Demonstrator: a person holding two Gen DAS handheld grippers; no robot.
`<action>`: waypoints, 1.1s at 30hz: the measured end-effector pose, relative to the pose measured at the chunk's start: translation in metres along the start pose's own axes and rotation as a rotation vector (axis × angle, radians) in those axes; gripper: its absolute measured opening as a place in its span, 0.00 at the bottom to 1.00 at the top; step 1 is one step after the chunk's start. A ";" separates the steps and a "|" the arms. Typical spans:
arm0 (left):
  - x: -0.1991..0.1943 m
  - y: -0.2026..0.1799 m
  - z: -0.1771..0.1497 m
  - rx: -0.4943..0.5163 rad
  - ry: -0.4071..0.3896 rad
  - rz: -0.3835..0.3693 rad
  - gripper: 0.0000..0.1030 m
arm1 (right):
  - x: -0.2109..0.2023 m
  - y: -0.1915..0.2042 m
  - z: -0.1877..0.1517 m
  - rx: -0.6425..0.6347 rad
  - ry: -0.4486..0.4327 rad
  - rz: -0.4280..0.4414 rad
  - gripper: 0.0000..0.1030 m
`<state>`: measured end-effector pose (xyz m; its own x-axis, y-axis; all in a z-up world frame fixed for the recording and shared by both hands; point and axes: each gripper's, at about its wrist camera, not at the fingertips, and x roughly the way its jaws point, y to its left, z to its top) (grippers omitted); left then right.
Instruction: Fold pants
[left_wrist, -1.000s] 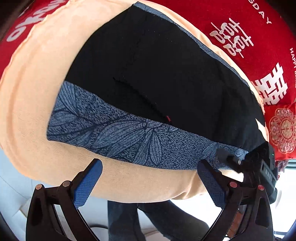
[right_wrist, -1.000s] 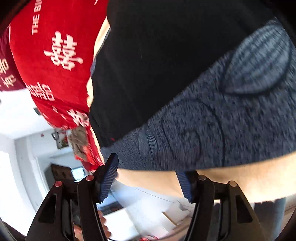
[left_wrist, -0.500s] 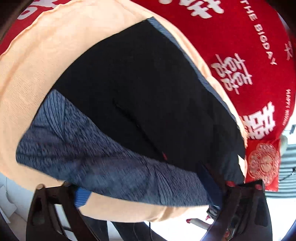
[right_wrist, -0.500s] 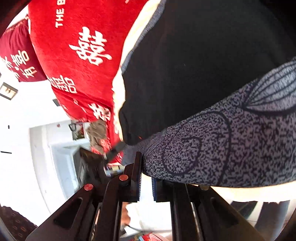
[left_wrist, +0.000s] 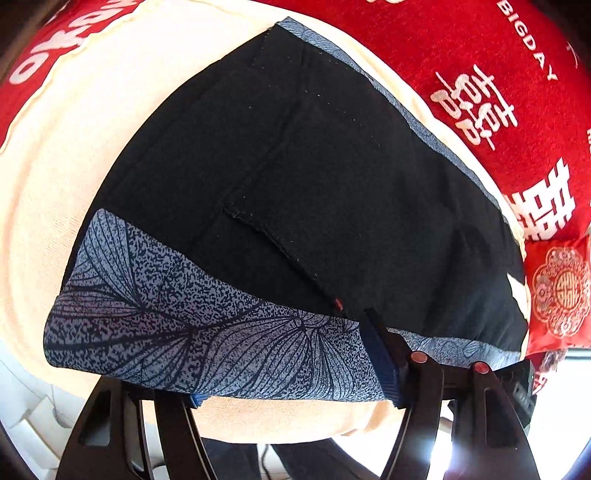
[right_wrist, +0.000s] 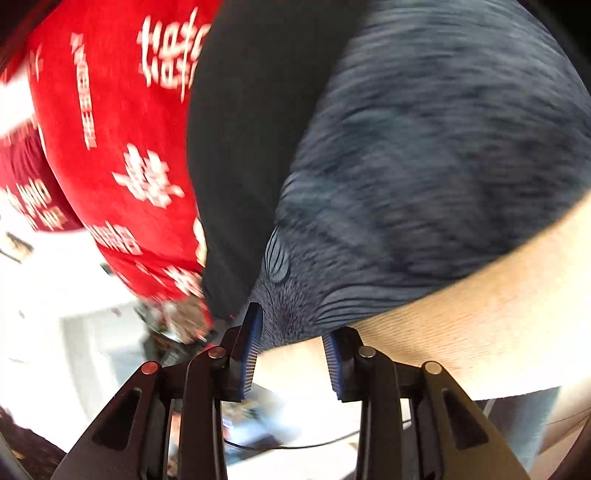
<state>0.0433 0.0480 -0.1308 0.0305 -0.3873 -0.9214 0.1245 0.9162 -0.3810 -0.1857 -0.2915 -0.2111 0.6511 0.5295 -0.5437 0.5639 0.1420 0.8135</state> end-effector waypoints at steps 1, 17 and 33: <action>0.000 0.000 0.001 0.006 0.002 0.013 0.47 | -0.001 -0.005 0.001 0.043 -0.020 0.032 0.35; -0.082 -0.046 0.065 0.047 -0.093 -0.133 0.18 | -0.021 0.168 0.046 -0.311 0.009 -0.197 0.07; 0.061 -0.096 0.227 0.127 -0.126 0.131 0.20 | 0.148 0.183 0.280 -0.381 0.270 -0.439 0.09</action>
<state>0.2585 -0.0873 -0.1326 0.1777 -0.2828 -0.9426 0.2346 0.9424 -0.2386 0.1568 -0.4214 -0.2004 0.2212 0.5394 -0.8125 0.4965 0.6548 0.5699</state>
